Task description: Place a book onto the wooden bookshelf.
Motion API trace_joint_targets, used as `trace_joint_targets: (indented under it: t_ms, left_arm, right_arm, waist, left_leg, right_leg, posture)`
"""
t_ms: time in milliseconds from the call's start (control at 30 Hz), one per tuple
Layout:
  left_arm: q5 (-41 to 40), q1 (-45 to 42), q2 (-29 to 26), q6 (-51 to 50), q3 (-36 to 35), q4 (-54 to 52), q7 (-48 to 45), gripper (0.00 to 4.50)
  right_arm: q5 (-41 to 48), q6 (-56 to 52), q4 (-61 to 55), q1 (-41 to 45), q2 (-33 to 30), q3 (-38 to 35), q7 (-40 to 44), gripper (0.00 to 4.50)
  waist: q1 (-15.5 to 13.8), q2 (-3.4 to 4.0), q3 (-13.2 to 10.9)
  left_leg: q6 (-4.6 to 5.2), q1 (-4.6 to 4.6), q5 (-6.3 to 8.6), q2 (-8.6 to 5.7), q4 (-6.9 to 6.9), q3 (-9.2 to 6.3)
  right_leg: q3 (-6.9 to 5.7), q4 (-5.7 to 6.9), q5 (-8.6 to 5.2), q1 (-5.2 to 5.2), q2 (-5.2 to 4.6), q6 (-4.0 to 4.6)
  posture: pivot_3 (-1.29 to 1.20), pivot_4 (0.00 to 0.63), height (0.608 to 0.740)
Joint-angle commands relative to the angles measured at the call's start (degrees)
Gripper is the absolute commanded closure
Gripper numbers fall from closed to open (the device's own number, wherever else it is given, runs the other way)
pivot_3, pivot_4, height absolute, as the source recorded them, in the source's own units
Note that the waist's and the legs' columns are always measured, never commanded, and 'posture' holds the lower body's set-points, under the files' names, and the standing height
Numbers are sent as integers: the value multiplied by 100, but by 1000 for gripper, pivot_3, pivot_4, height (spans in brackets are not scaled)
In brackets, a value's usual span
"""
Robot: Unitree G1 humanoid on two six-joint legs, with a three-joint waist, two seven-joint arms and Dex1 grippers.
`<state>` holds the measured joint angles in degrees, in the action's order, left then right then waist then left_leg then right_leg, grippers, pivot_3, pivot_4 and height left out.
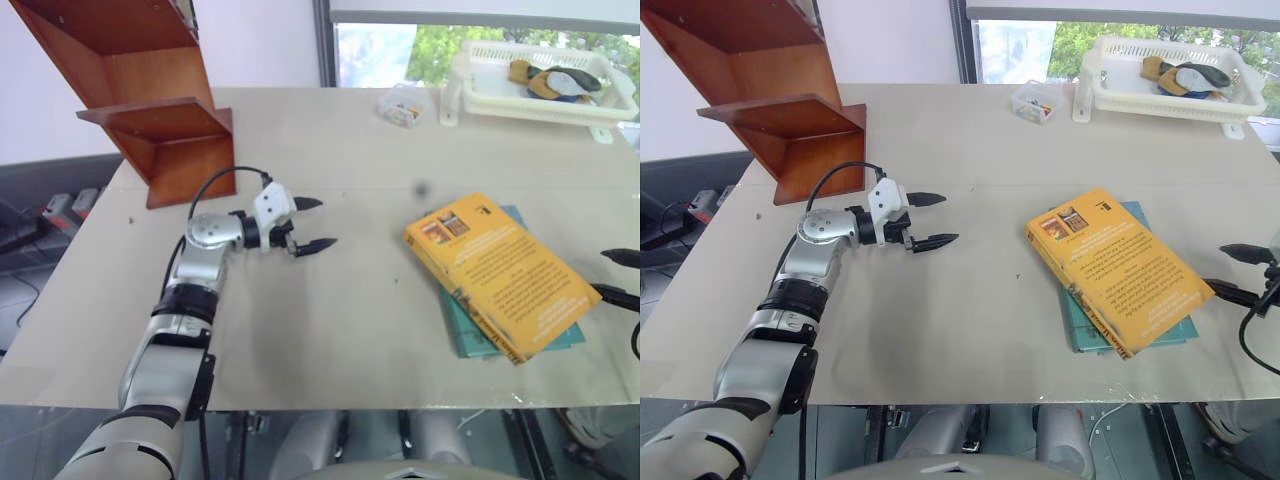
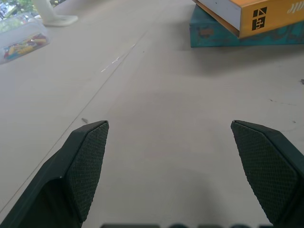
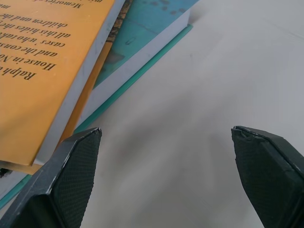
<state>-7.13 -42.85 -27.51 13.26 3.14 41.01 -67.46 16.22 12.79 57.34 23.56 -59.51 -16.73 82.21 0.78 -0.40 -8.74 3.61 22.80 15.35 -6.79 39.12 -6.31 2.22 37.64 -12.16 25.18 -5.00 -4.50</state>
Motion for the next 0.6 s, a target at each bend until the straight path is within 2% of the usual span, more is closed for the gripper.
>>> trace_joint_targets:
  t_ms: [33,167,300,467,600]
  left_arm:
    - [-523,26,-12,134,-267,-476,-338,43]
    - [-1220,52,-97,-545,-377,-956,-1115,43]
    - [-1932,265,-350,-1352,-517,-1812,-1729,43]
    - [-2243,419,-718,-1978,-517,-2427,-2043,43]
    - [-2317,406,-818,-2187,-531,-2580,-2068,43]
  right_arm:
    - [-79,222,19,-131,-167,-247,-679,0]
    - [-49,193,-291,-386,70,-329,-1470,0]
    - [92,179,-978,-1045,501,-654,-2296,0]
    - [191,90,-1688,-1599,1085,-960,-3286,0]
    - [236,-17,-2206,-1777,1509,-892,-3641,0]
  waist:
    - [-2,0,0]
    - [-2,0,0]
    - [8,1,1]
    - [9,4,3]
    - [2,2,2]
  left_leg:
    - [0,0,0,0,0,0]
    - [0,1,0,0,0,0]
    - [0,1,0,2,0,-1]
    - [0,-3,-1,1,1,2]
    - [-3,-19,-3,2,9,3]
  right_leg:
    - [0,0,0,0,0,0]
    - [0,-1,0,0,0,1]
    - [1,2,0,1,3,1]
    - [9,5,0,0,4,1]
    - [8,10,1,-14,7,1]
  posture:
    - [0,150,699]
    - [0,150,699]
    - [0,150,699]
    - [0,150,699]
    - [0,150,699]
